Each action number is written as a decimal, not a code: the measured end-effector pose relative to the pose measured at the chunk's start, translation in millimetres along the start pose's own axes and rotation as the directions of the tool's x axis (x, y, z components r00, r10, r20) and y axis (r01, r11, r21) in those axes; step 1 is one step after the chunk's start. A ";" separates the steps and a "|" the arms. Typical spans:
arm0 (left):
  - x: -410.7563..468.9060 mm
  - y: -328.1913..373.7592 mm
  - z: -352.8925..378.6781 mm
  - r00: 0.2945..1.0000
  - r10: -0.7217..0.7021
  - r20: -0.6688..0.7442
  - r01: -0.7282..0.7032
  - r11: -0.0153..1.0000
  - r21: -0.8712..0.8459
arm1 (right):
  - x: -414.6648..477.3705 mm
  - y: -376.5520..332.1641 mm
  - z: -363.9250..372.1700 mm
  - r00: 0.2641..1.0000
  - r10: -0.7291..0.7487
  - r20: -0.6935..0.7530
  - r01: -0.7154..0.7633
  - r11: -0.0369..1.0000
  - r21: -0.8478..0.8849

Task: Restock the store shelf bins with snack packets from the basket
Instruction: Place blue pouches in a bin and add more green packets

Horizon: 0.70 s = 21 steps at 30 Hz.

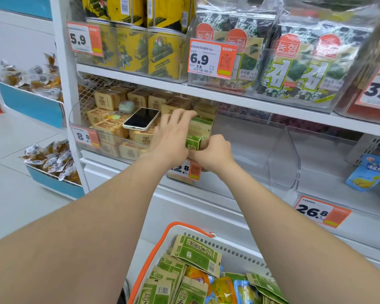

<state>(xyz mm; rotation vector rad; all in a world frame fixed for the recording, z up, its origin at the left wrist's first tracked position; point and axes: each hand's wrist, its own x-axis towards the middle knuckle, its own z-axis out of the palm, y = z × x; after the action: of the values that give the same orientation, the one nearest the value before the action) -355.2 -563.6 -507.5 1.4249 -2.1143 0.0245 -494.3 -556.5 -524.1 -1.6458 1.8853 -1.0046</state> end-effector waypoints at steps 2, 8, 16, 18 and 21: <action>1.1 -1.8 2.8 0.996 0.053 0.078 -0.060 0.995 0.082 | 2.5 -6.9 -3.9 0.992 0.124 0.037 -0.124 0.992 0.013; 7.1 -9.9 10.9 0.985 0.066 0.160 -0.095 0.978 0.184 | 12.7 -21.3 -19.3 0.857 0.365 0.364 -0.352 0.930 -0.104; 8.6 -14.8 11.5 0.985 0.064 0.163 -0.099 0.971 0.217 | 29.0 -16.8 -1.1 0.840 0.309 0.446 -0.367 0.929 0.049; 10.0 -15.4 12.7 0.987 0.077 0.143 -0.106 0.972 0.209 | 31.1 -18.9 5.8 0.874 0.285 0.394 -0.304 0.952 -0.013; 11.3 -15.2 15.5 0.992 0.090 0.090 -0.106 0.977 0.187 | 37.8 -18.5 13.9 0.877 0.309 0.369 -0.320 0.947 -0.032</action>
<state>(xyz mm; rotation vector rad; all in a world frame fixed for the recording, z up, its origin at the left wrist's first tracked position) -352.1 -584.7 -519.5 1.4502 -2.2995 0.2182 -479.4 -597.0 -514.0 -1.3366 1.7886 -0.5399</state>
